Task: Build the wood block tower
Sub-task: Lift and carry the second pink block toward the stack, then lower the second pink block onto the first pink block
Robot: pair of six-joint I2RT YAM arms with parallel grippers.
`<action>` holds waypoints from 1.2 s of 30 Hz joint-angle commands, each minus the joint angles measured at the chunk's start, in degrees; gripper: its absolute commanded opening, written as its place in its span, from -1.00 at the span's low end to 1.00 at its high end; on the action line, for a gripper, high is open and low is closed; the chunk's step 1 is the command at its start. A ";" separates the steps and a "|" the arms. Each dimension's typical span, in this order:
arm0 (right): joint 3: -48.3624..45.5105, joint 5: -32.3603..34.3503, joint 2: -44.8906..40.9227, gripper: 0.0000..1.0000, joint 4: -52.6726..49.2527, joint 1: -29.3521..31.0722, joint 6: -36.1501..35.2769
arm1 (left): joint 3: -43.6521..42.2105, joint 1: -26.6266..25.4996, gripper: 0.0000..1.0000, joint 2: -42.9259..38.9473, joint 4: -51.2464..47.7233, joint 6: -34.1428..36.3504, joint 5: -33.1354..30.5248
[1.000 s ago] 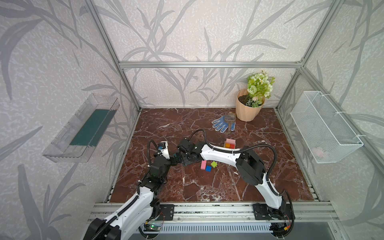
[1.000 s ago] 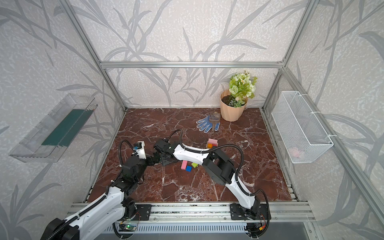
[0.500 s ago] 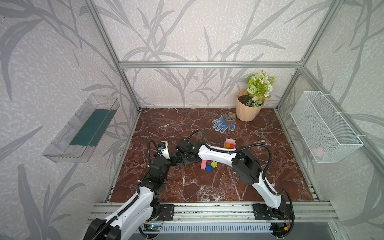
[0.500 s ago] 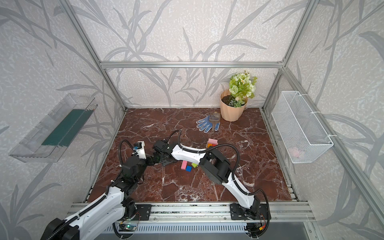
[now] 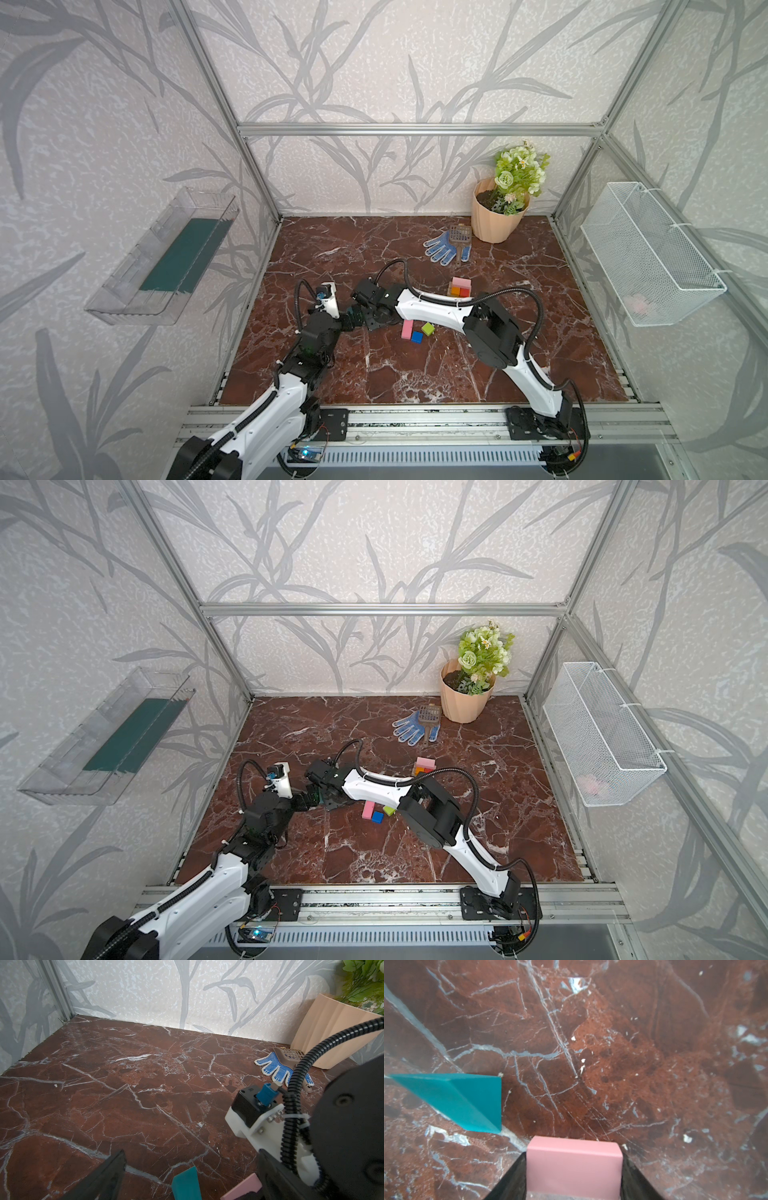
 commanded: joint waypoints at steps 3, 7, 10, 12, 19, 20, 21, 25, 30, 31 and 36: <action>-2.29 3.70 -4.92 -0.01 -2.22 -0.53 -0.14 | 1.75 0.26 0.99 0.22 0.03 0.59 0.78; -6.65 5.08 -10.22 -0.02 -1.51 -0.98 0.21 | 1.74 0.26 0.98 0.40 0.11 0.46 0.73; -11.82 6.97 -14.96 -0.02 0.50 -3.53 0.38 | 1.90 0.25 0.98 0.67 0.14 0.67 0.92; -14.92 8.24 -17.85 -0.03 1.43 -4.46 0.86 | 1.90 0.26 0.98 0.64 0.12 0.67 1.25; -21.71 9.87 -24.95 -0.07 3.14 -8.29 1.79 | 2.10 0.26 0.98 0.69 -0.20 0.58 1.63; -22.62 10.27 -25.78 -0.07 3.45 -8.61 1.91 | 2.32 0.26 0.99 0.31 -0.90 0.65 3.40; -23.49 10.66 -26.61 -0.08 3.54 -9.17 1.94 | 2.53 0.26 0.98 -0.30 -1.67 1.39 6.97; -27.45 11.54 -30.00 -0.08 3.88 -11.54 1.97 | 1.05 0.17 0.98 -2.27 0.23 4.26 18.29; -32.46 12.07 -33.72 -0.10 4.29 -14.88 3.89 | 2.09 0.08 0.99 2.11 2.64 6.62 23.97; -33.42 12.13 -34.35 -0.10 4.38 -15.49 4.01 | 2.80 0.00 0.99 3.64 2.74 6.83 24.96; -37.17 12.71 -38.04 -0.10 4.55 -17.78 4.26 | 4.47 -1.33 0.98 7.43 3.07 8.64 28.15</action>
